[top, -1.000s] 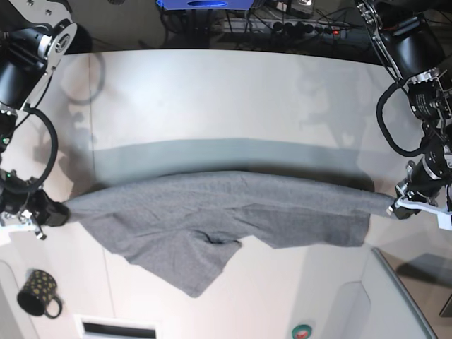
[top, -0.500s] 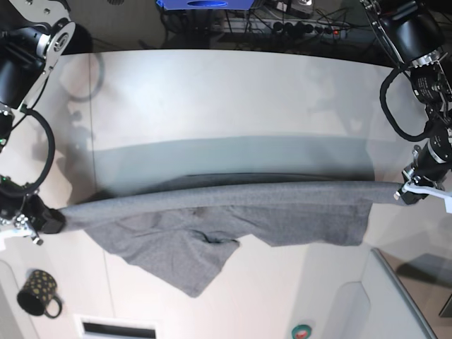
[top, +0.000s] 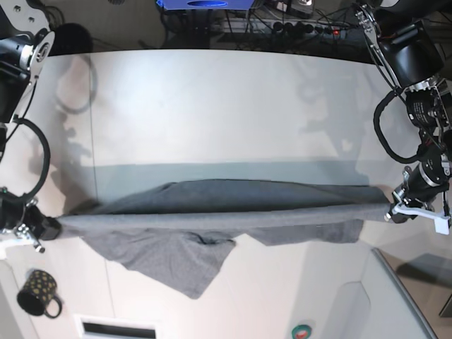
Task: Layout the t-shirt on the table in an organized manner, then fold the t-shirt properly
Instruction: 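Lift the shirt with both grippers and drag it away from the table edge, then lay the shirt flat and release it from both grippers, then grasp the shirt's edge with both grippers and pull it outward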
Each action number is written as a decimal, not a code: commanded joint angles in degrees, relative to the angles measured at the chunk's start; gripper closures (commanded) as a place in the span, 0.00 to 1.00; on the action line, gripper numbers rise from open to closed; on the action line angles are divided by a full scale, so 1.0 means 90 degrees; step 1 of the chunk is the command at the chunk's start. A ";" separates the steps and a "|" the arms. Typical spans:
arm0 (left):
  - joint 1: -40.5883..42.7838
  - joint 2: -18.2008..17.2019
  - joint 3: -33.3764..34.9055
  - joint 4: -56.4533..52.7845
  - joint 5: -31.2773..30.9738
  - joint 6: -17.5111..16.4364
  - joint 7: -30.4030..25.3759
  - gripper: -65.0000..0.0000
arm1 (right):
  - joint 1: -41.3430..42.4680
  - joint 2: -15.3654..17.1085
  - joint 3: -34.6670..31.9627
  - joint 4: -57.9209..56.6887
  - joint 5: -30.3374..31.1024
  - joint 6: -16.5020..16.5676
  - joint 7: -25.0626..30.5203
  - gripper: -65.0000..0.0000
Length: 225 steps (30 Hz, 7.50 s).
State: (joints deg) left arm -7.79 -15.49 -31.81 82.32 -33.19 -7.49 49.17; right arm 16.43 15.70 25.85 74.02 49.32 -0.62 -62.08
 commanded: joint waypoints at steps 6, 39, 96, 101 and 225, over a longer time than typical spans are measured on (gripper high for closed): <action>0.0939 -0.0082 -0.0065 0.0469 -0.0097 -0.0003 -0.0144 1.00 | -0.0785 0.0077 0.0034 0.0406 0.0073 0.0035 0.0085 0.99; 0.3391 0.0172 -0.0065 0.0577 -0.0058 -0.0033 -0.1004 1.00 | -0.3725 -0.0197 0.0259 0.0826 0.0073 0.0055 0.1462 0.99; 0.3752 0.0612 -0.0700 0.0723 -0.0058 -0.0033 -0.1004 1.00 | -0.4213 -0.0382 0.0269 0.0836 0.0063 0.0562 0.1462 0.99; 0.3762 0.0602 -0.0700 0.0723 -0.0058 -0.0033 -0.0994 1.00 | -0.4213 -0.0558 0.0317 0.0845 0.0044 0.0562 0.1462 0.98; 0.2736 0.0837 -0.0045 0.0333 0.1671 -0.0042 -0.1053 1.00 | -0.2416 -0.0548 -0.1011 0.0054 -0.3228 0.0709 0.3699 0.95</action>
State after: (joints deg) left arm 16.97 -7.31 -31.97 84.49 -18.09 -7.81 40.88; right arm -5.96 9.98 16.51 73.43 20.10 5.61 -29.80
